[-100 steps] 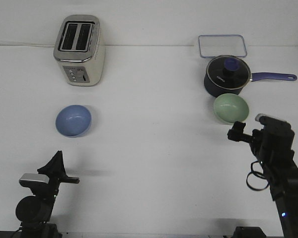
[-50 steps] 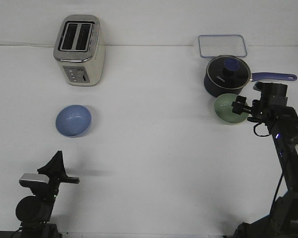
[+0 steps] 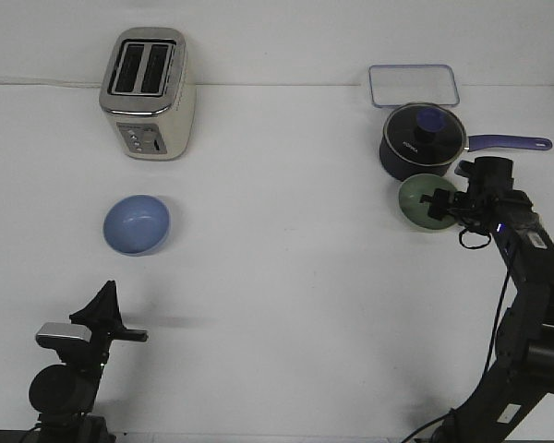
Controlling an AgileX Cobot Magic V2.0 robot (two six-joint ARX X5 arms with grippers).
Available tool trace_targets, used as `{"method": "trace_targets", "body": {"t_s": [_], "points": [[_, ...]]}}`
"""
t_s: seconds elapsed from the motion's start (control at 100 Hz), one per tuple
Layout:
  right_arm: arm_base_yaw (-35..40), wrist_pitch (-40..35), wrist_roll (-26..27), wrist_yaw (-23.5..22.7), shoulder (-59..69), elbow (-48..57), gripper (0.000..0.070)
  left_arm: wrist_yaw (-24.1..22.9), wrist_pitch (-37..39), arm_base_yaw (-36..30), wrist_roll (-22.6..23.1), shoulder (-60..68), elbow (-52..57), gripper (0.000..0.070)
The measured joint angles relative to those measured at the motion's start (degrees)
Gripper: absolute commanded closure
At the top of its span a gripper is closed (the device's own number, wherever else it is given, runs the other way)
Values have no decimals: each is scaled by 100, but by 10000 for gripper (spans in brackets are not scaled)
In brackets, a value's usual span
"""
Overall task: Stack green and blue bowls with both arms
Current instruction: 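Reach the right gripper forward to the rim of the pale green bowl, then grip the green bowl rim, lift and carry it toward the table center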
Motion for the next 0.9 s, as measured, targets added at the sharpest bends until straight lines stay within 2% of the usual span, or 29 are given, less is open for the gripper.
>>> {"method": "trace_targets", "body": {"t_s": [0.03, 0.17, 0.34, 0.57, 0.71, 0.78, 0.9], "points": [[0, 0, -9, 0, 4, 0, 699, 0, 0, 0, -2, 0, 0, 686], [-24, 57, -31, -166, -50, 68, 700, -2, 0, 0, 0, 0, 0, 686], [-42, 31, -72, -155, -302, 63, 700, 0, 0, 0, 0, 0, 0, 686], [-61, -304, -105, -695, -1631, 39, 700, 0, 0, 0, 0, 0, 0, 686], [-52, -765, -107, -1156, -2518, 52, 700, 0, 0, 0, 0, 0, 0, 686], [61, -1088, -109, -1375, -2824, 52, 700, 0, 0, 0, 0, 0, 0, 686], [496, -1436, -120, -1458, -3294, -11, 700, 0, 0, 0, 0, 0, 0, 686]]}}
